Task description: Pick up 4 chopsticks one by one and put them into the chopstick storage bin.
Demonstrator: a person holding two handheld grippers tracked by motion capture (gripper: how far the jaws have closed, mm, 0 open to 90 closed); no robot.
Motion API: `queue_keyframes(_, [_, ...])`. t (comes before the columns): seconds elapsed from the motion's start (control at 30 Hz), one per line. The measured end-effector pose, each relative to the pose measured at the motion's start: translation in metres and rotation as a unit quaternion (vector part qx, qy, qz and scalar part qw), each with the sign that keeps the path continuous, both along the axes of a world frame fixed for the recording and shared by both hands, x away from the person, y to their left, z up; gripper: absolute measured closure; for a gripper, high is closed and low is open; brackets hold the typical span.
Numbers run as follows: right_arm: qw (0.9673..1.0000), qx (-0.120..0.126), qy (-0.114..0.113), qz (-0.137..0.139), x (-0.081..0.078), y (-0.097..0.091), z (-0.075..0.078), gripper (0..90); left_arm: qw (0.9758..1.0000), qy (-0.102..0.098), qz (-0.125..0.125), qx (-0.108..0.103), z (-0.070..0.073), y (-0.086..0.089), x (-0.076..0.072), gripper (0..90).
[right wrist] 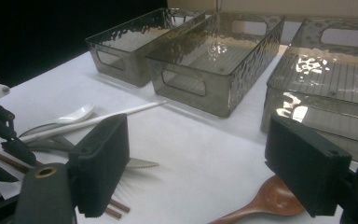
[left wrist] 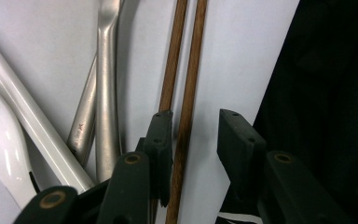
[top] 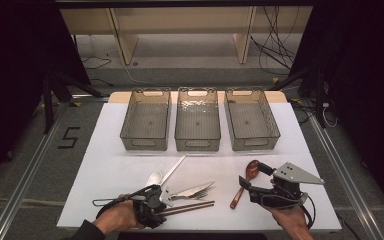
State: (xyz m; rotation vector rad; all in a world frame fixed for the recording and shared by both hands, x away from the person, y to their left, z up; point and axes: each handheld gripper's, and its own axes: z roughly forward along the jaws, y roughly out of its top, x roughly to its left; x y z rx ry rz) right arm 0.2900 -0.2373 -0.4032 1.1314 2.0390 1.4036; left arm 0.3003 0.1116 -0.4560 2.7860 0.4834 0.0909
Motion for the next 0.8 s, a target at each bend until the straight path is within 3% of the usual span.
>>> queue_keyframes(0.4, [1.0,0.0,0.005,0.003,0.0007,0.0003,-0.0006,23.0,0.9997,0.01,-0.01,0.021,-0.0054,-0.0025,0.0011,68.3])
queue_keyframes(0.8, [0.9999,-0.003,0.008,0.006,0.0011,0.0017,-0.0012,23.2,0.9984,0.027,-0.025,0.044,-0.005,-0.007,0.0035,78.1])
